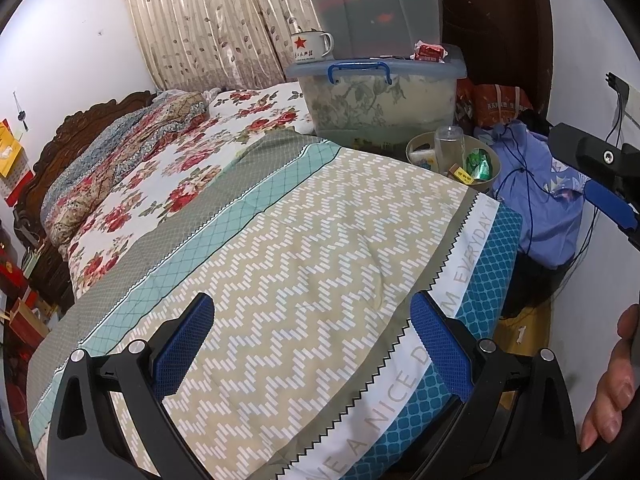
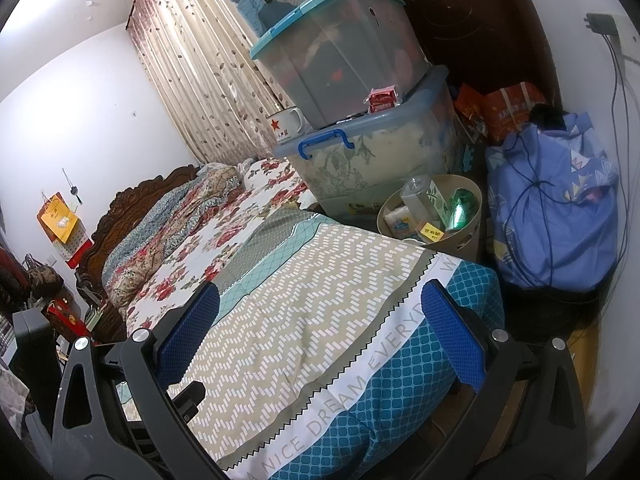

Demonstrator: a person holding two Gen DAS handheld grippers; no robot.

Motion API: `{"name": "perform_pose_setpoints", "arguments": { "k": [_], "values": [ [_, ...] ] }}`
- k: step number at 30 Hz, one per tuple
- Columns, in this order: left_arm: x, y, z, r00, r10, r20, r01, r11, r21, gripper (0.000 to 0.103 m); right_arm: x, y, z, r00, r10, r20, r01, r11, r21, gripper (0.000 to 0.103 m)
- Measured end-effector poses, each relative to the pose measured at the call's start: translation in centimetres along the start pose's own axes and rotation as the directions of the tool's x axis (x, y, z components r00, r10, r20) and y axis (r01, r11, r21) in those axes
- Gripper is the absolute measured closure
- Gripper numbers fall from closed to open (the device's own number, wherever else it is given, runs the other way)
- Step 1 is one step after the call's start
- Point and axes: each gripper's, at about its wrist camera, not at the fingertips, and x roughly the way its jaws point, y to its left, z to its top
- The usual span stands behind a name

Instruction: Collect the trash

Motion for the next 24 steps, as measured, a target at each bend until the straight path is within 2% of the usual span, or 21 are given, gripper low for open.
{"name": "perform_pose_setpoints", "arguments": {
  "k": [24],
  "values": [
    [0.34,-0.14,-0.4,1.0,-0.005,-0.012,0.005,0.999,0.034,0.008,0.14,0.07,-0.22,1.0,0.001,-0.003,-0.001,1.0,-0.002,0.003]
  ]
}}
